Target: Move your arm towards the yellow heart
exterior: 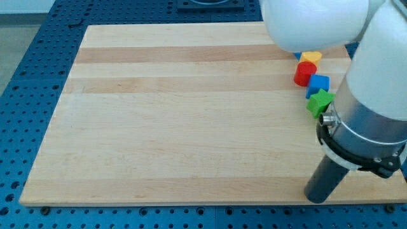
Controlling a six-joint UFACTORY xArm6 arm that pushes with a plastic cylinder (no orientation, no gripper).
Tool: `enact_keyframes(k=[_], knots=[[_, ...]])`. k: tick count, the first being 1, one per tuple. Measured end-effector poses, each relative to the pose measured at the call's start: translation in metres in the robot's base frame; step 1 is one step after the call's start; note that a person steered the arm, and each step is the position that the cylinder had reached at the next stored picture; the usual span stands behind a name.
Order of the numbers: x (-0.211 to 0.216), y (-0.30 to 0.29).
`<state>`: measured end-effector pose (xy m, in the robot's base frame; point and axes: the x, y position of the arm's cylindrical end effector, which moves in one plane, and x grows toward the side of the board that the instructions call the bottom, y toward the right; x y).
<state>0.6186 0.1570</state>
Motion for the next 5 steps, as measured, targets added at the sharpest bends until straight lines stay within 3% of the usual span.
enact_keyframes(k=[2,5], knots=[[-0.031,0.083],[-0.032,0.116]])
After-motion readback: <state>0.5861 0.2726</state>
